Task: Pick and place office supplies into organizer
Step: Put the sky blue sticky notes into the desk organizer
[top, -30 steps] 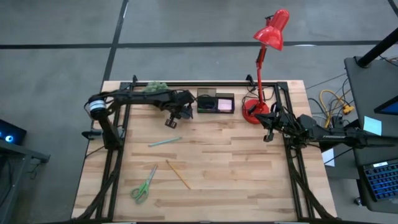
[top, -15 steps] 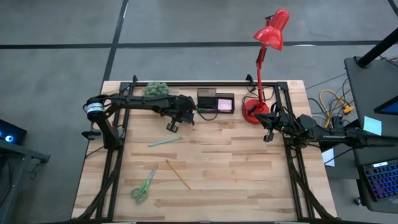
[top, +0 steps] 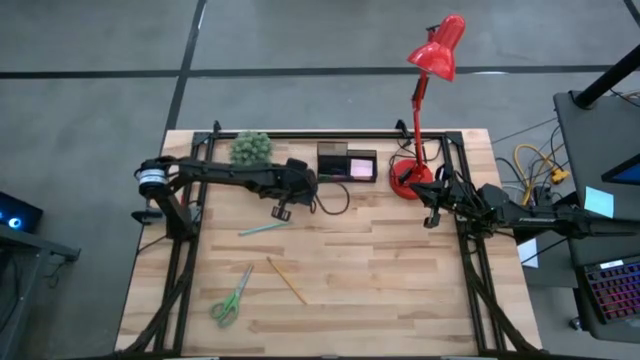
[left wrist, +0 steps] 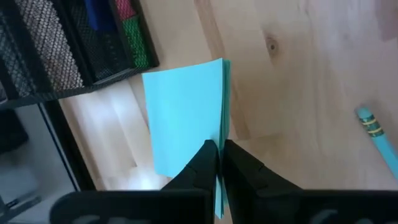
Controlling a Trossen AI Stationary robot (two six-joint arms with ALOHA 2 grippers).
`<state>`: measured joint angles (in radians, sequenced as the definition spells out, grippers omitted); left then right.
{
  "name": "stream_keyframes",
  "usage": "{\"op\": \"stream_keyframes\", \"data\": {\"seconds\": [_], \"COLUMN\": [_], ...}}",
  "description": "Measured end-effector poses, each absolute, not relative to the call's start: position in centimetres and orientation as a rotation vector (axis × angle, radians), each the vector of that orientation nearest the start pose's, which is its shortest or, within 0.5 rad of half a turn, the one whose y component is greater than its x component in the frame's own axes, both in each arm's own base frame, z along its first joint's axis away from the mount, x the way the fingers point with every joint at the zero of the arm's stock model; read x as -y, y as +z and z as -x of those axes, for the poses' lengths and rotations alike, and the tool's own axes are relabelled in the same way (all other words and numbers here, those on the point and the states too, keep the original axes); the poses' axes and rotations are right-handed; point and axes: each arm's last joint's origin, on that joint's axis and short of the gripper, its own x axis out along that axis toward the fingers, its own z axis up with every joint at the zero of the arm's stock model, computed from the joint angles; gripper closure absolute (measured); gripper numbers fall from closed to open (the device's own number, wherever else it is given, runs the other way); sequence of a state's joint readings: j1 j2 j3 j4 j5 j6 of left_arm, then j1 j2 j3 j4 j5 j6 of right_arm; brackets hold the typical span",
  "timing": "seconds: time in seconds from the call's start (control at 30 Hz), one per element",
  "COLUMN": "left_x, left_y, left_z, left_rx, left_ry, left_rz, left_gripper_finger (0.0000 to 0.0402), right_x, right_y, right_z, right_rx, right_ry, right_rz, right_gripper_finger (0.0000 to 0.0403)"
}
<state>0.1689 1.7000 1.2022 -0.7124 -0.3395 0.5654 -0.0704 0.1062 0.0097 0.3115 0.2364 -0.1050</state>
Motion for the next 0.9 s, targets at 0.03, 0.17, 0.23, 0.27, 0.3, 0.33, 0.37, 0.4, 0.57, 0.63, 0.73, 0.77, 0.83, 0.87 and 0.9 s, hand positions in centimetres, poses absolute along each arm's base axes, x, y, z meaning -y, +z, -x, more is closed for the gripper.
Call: {"op": "stream_keyframes", "data": {"seconds": [0.03, 0.17, 0.23, 0.27, 0.3, 0.33, 0.37, 0.4, 0.57, 0.63, 0.73, 0.77, 0.83, 0.87, 0.9], "left_x": [-6.3, -5.5, -5.3, -5.1, -5.0, -5.0, -4.9, -4.8, -4.7, -4.7, -4.6, -4.6, -4.6, -4.6, -4.6], "left_y": [21.2, 21.3, 21.4, 21.5, 21.5, 21.6, 21.7, 21.7, 22.0, 22.2, 22.3, 22.3, 22.4, 22.4, 22.4], "left_z": [-32.6, -32.8, -33.1, -33.2, -33.4, -33.5, -33.7, -33.8, -34.3, -34.5, -34.7, -34.8, -34.8, -34.8, -34.8], "left_rx": [-1.315, -1.294, -1.269, -1.258, -1.241, -1.221, -1.206, -1.193, -1.134, -1.106, -1.079, -1.076, -1.069, -1.069, -1.068], "left_ry": [0.097, 0.127, 0.142, 0.148, 0.156, 0.162, 0.165, 0.168, 0.185, 0.194, 0.202, 0.203, 0.205, 0.205, 0.205], "left_rz": [-0.591, -0.607, -0.608, -0.605, -0.601, -0.599, -0.599, -0.6, -0.598, -0.597, -0.596, -0.596, -0.597, -0.597, -0.597], "left_gripper_finger": [0.0401, 0.0401, 0.0401, 0.0401, 0.0401, 0.0401, 0.0401, 0.0401, 0.0401, 0.0401, 0.0401, 0.0401, 0.0401, 0.0401, 0.0401], "right_x": [1.4, 1.4, 1.4, 1.4, 1.4, 1.4, 1.4, 1.4, 1.4, 1.4, 1.4, 1.4, 1.4, 1.4, 1.4], "right_y": [18.8, 18.8, 18.8, 18.8, 18.8, 18.8, 18.8, 18.8, 18.8, 18.8, 18.8, 18.8, 18.8, 18.8, 18.8], "right_z": [-10.0, -10.0, -10.0, -10.0, -10.0, -10.0, -10.0, -10.0, -10.0, -10.0, -10.0, -10.0, -10.0, -10.0, -10.0], "right_rx": [0.199, 0.199, 0.199, 0.199, 0.199, 0.198, 0.199, 0.199, 0.199, 0.199, 0.199, 0.199, 0.199, 0.199, 0.199], "right_ry": [-0.316, -0.317, -0.317, -0.316, -0.317, -0.317, -0.316, -0.317, -0.317, -0.317, -0.317, -0.317, -0.317, -0.317, -0.317], "right_rz": [0.086, 0.086, 0.086, 0.086, 0.086, 0.086, 0.086, 0.086, 0.086, 0.086, 0.086, 0.086, 0.086, 0.086, 0.086], "right_gripper_finger": [0.0394, 0.0394, 0.0394, 0.0394, 0.0394, 0.0394, 0.0394, 0.0394, 0.0394, 0.0394, 0.0394, 0.0394, 0.0394, 0.0394, 0.0394]}}
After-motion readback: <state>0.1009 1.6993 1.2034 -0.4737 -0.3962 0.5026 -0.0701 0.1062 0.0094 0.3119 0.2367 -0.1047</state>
